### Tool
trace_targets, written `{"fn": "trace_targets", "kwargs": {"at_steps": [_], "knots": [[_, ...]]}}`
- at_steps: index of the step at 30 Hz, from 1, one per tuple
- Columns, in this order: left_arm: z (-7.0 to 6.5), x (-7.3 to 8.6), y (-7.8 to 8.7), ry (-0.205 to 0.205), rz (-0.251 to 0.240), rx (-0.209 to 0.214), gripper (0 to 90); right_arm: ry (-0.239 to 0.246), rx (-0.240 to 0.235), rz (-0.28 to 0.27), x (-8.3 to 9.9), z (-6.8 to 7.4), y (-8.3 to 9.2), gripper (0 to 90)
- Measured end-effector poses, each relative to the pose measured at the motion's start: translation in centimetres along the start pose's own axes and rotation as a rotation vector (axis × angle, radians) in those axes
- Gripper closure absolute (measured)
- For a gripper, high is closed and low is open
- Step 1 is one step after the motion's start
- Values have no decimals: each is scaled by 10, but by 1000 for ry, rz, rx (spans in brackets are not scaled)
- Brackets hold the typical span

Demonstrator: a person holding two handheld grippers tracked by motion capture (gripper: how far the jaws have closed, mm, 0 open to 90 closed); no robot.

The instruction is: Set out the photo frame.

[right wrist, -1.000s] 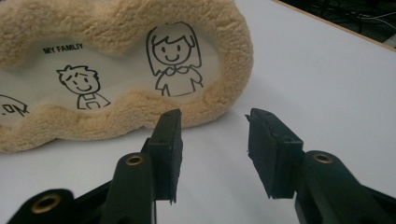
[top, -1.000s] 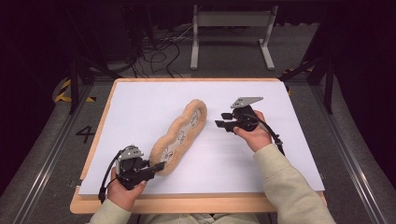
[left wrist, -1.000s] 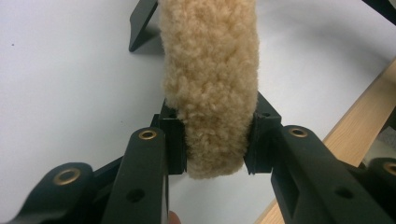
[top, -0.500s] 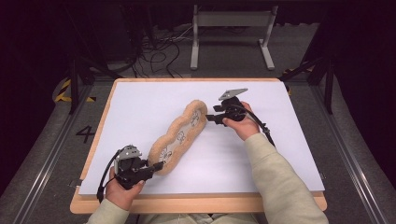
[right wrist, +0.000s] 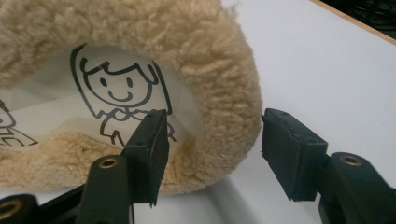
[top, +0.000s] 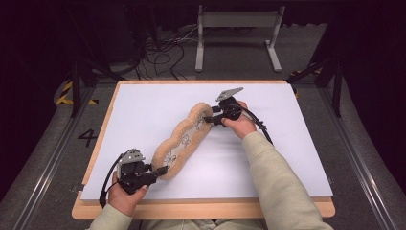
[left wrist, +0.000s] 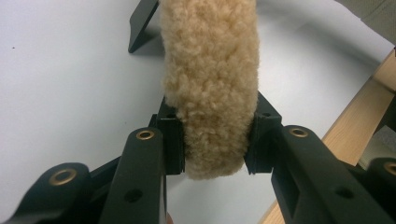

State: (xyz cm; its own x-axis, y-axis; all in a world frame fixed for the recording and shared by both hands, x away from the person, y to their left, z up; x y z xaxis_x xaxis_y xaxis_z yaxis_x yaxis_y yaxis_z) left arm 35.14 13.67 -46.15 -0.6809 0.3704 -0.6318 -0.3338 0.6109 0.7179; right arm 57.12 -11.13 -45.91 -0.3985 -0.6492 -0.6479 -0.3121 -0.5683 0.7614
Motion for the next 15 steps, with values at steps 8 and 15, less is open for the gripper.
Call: {"fn": "trace_targets", "kwargs": {"at_steps": [8, 15], "knots": [[-1, 0, -1, 7, 7, 12, 655, 50, -9, 25, -11, -1, 2, 556], [-1, -2, -1, 2, 10, -1, 662, 37, 55, 52, -8, -2, 10, 712]]}}
Point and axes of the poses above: each handheld gripper's, and its own axes: y roughly backward along the jaws, x roughly out of its underside, z roughly to its left, the point moved 6 cm from there along -y, roughly forward along the jaws, and after that the axes turned 11 degrees about z, right-handed, at the moved point
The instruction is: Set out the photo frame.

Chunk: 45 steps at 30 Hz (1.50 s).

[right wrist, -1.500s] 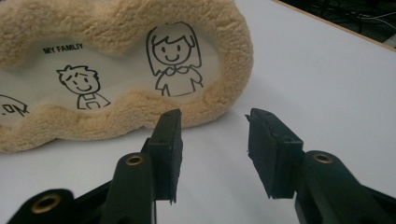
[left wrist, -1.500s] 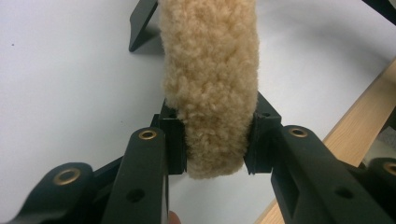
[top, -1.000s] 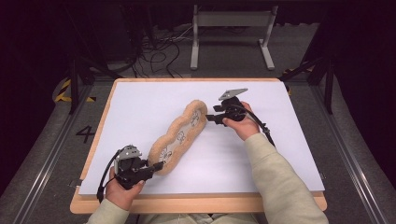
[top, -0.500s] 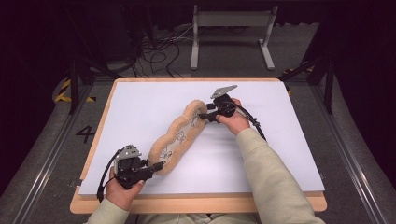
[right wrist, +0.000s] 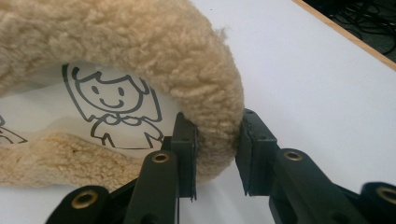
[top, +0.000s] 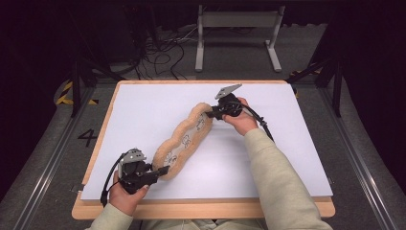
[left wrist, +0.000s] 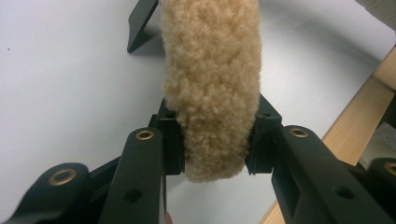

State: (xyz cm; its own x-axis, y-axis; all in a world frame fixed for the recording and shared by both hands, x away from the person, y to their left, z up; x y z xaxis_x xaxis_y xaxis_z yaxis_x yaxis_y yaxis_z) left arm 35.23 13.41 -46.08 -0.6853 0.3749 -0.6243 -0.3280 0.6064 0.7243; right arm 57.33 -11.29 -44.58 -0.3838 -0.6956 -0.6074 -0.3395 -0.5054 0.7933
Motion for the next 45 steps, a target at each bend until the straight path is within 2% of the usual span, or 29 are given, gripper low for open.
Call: {"fn": "trace_targets", "kwargs": {"at_steps": [3, 6, 7, 8, 12, 13, 14, 20, 23, 30, 35, 38, 45], "knots": [[0, -2, 0, 5, -4, 8, 669, -17, 9, 5, 1, 1, 6, 715], [-3, -5, 3, -16, -21, 16, 671, -37, 10, 2, 8, 1, 17, 715], [-5, -6, 4, -17, -27, 27, 672, -46, 7, -10, 11, 2, 23, 714], [-5, -9, 5, -28, -38, 19, 672, -52, 8, -19, 14, 2, 29, 713], [-6, -18, 6, -38, -60, 21, 671, -67, 42, -37, 28, 3, 57, 708], [-7, -20, 6, -39, -65, 23, 671, -67, 42, -37, 28, 3, 57, 708], [-7, -23, 6, -45, -69, 23, 671, -73, 54, -54, 31, 3, 65, 708], [0, -42, 9, -59, -111, -1, 667, -117, 97, -90, 50, 8, 92, 697], [5, -50, 7, -47, -124, -12, 665, -137, 106, -121, 58, 10, 102, 692], [18, -63, 4, -25, -146, -32, 662, -153, 129, -154, 72, 19, 117, 674], [21, -69, 1, -30, -150, -26, 658, -152, 164, -140, 80, 27, 122, 659], [21, -74, -3, -55, -147, -22, 653, -159, 193, -136, 86, 31, 125, 658], [23, -84, -15, -119, -139, -8, 638, -197, 220, -141, 105, 36, 133, 662]]}}
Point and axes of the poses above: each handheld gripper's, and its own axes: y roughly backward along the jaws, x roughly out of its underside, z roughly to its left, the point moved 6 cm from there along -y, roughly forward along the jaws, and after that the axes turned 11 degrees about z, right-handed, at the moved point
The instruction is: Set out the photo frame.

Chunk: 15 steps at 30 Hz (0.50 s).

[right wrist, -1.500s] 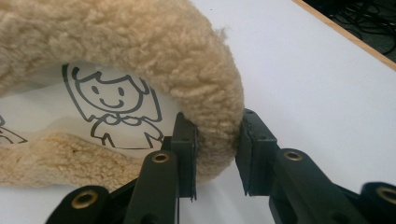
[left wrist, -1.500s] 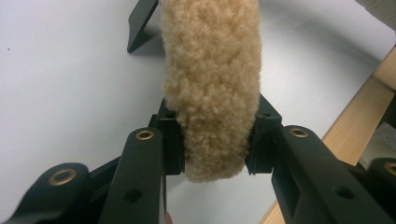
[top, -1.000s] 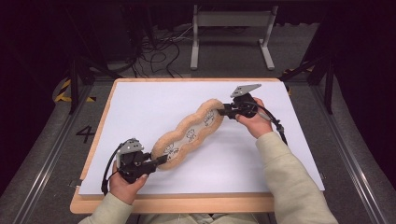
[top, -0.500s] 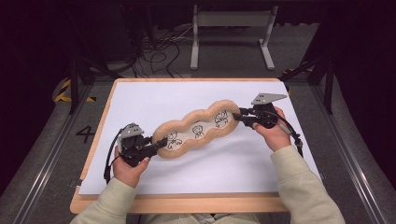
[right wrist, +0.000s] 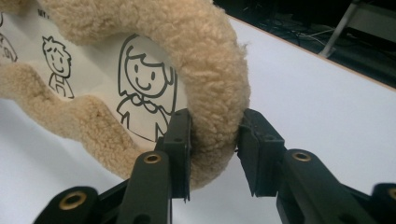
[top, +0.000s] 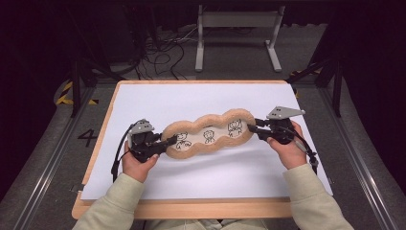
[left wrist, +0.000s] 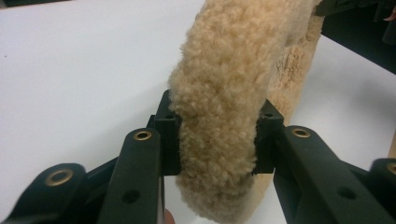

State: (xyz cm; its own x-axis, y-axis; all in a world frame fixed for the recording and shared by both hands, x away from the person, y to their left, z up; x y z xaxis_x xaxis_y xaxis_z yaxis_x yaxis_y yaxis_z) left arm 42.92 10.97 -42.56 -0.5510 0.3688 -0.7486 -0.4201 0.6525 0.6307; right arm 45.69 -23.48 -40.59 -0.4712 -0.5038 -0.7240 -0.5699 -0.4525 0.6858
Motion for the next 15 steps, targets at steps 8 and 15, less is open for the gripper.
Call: {"fn": "trace_targets", "kwargs": {"at_steps": [8, 15], "knots": [[8, -4, -13, -16, 18, 15, 599, -20, -5, 10, 21, 7, 5, 670], [4, -5, -22, -64, 11, 23, 627, -44, -182, -85, 23, 30, 11, 855]]}}
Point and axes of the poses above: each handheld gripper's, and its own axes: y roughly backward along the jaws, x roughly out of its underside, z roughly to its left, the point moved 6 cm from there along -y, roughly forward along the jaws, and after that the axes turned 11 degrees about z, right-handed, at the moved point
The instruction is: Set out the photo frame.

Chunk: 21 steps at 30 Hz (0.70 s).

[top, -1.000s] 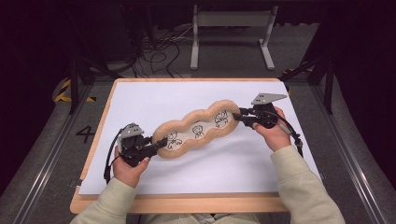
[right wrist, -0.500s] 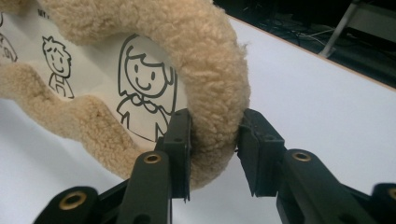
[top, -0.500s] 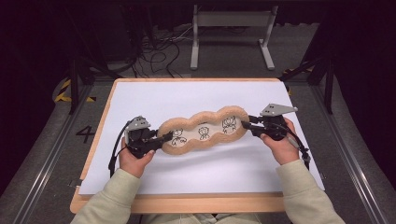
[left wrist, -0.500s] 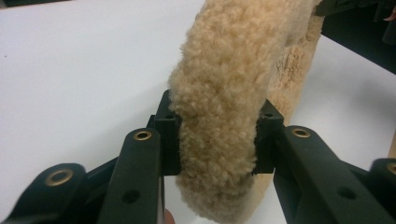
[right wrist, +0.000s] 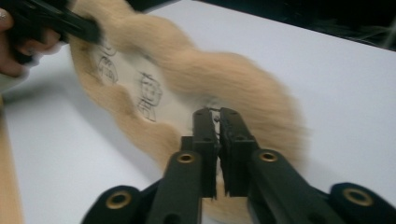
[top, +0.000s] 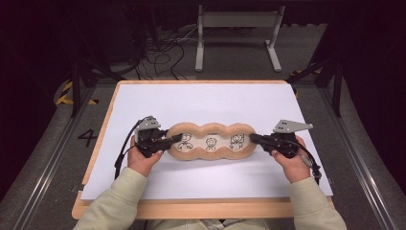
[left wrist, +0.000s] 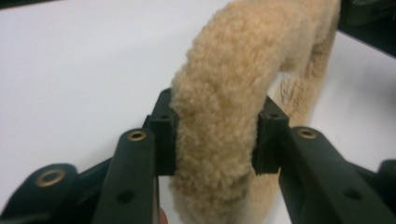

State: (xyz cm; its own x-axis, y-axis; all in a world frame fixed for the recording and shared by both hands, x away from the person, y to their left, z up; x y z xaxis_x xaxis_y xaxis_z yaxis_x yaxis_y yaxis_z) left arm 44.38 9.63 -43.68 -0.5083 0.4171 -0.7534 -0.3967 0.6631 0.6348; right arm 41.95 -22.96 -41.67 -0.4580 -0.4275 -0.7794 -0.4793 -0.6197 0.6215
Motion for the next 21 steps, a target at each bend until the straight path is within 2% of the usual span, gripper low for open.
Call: {"fn": "trace_targets", "kwargs": {"at_steps": [2, 4, 5, 11, 14, 18, 21], "knots": [[-1, -1, 0, -9, 8, -10, 627, 117, 104, 79, -2, 10, -8, 801], [3, 1, -1, -9, 14, -6, 624, 134, 80, 79, -5, 20, -14, 766], [4, 2, -1, -12, 15, -3, 619, 145, 86, 84, -5, 22, -15, 764], [11, 4, -5, -21, 12, -10, 584, 122, 78, 65, -5, 18, -13, 750], [14, 8, -7, -15, 27, -2, 553, 118, 76, 63, -5, 17, -12, 741], [14, 11, -7, -26, 46, -6, 533, 114, 64, 54, -5, 17, -10, 737], [12, 14, -5, -26, 53, -12, 465, 111, 34, 38, -7, 20, -7, 716]]}}
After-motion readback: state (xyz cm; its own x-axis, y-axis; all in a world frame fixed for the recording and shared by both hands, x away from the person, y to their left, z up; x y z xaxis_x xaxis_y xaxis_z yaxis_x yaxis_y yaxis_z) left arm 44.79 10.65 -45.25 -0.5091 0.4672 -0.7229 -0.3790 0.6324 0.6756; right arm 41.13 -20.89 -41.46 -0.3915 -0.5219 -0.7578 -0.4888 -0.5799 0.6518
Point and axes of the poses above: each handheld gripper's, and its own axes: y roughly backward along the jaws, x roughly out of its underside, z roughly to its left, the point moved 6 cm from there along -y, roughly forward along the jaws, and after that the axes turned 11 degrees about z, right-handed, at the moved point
